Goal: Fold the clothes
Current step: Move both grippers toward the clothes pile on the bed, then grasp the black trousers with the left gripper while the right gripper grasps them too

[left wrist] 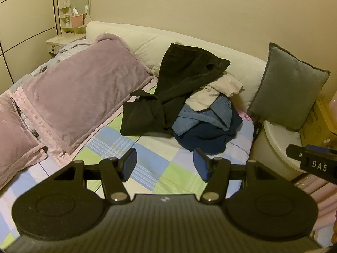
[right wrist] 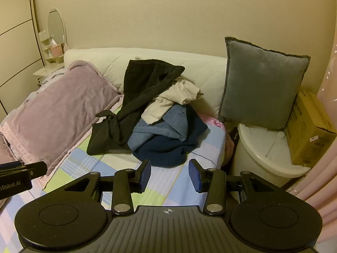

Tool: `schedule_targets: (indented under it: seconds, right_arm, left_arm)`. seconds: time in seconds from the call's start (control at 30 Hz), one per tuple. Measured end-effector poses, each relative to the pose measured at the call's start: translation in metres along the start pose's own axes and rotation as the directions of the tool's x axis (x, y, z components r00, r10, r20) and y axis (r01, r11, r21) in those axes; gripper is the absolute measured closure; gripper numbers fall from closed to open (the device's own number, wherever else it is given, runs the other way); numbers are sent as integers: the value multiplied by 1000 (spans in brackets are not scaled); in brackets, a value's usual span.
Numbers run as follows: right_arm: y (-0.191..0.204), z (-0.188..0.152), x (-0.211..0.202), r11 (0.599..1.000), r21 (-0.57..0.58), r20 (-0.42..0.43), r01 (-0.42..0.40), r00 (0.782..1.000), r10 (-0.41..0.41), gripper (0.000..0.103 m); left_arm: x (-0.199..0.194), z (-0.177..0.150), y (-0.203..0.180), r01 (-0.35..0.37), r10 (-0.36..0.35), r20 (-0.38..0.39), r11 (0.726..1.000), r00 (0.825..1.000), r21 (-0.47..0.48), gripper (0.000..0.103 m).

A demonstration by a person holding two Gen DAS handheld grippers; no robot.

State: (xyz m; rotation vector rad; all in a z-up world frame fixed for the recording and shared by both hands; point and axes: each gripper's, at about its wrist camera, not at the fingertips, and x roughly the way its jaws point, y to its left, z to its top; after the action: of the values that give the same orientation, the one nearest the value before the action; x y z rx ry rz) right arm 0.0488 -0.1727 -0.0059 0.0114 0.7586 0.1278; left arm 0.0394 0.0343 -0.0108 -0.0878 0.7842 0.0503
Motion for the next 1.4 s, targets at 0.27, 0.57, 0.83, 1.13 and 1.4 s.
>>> schedule_targets:
  seconds: [0.27,0.57,0.83,1.13,1.4]
  right_arm:
    - [-5,5,14,1000,-9,-21,-6,1000,6,60]
    - [-31,18,32,1000,8,-6,-26,1000,26,60]
    - [-50,36,65,996,23,-20,-81,997,81,60]
    - [-74,73,141,996,-21,-82,-83,993,81,60]
    - [-99,124,206,995,-55,-109,-82,991,76,60]
  left_arm:
    - [12,3,2,-7,6,-20,1000,1000,-13,48]
    - [30,12,5,-22,22,-17,999,1000,-46,48]
    - [64,28,-5,1,-2,-17,998,1000,-64,49]
    - [139,66,-27,-29,20,-87,995,996,-100,49]
    - [208,111,-43,-73,56,-127,988,990,-135,49]
